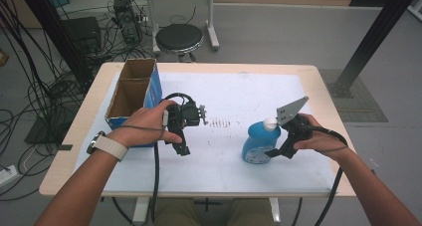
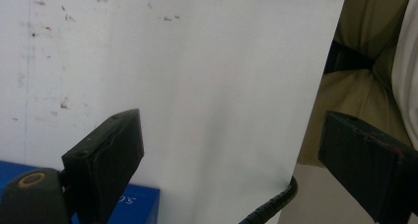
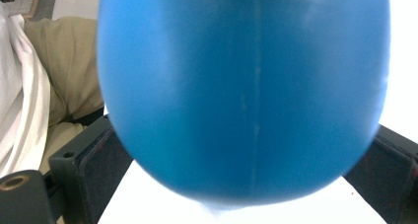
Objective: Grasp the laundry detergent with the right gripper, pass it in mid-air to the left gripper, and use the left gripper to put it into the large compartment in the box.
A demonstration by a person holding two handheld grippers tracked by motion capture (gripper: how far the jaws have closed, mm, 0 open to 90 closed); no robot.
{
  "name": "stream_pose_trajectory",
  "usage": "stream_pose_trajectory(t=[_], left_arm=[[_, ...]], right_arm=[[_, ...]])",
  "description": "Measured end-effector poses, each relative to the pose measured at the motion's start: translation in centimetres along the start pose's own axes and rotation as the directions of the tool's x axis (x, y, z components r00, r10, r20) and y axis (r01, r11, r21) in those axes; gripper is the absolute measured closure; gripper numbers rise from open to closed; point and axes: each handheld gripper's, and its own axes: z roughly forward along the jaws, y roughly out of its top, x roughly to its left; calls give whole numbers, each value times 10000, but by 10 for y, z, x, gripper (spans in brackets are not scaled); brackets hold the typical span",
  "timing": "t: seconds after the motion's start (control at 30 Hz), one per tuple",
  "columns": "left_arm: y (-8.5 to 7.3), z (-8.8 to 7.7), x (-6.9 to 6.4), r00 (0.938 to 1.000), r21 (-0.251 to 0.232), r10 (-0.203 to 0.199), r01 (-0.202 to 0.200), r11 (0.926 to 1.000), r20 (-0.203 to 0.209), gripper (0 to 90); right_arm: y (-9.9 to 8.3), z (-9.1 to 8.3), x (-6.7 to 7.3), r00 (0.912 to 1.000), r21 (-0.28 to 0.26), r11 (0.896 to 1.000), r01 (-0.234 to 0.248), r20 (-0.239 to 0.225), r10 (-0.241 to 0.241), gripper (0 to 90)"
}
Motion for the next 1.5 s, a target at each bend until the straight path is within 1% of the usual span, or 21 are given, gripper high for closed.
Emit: stream_pose_trajectory(t=[0.07,0.13,0.17,0.33,0.63,1.23,1.5], left_arm=[[1,0,0,10000,21,33,-33,10000,-1,106],[1,0,0,10000,-25,-20,20,10000,13,106],[1,0,0,10000,-10,35,-35,10000,-8,106],[0,0,0,10000,4,15,-15,10000,1,106],[1,1,0,10000,31,31,-31,10000,23,107],[1,1,0,10000,23,9,-9,10000,12,108],[1,1,0,10000,12,4,-4,10000,12,108]], right_arm=[[-1,0,0,10000,-33,10000,10,54,-10,57],[-1,1,0,9999,-99,10000,-1,101,2,57],[-2,1,0,9999,-109,9999,-17,118,18,57],[-4,3,0,9999,-198,9998,-45,131,47,57],[-8,6,0,9998,-533,9985,-125,168,134,70],[-13,10,0,9999,-868,9961,-133,-9,132,136],[-14,11,1,9999,-1005,9948,-163,-13,163,145]])
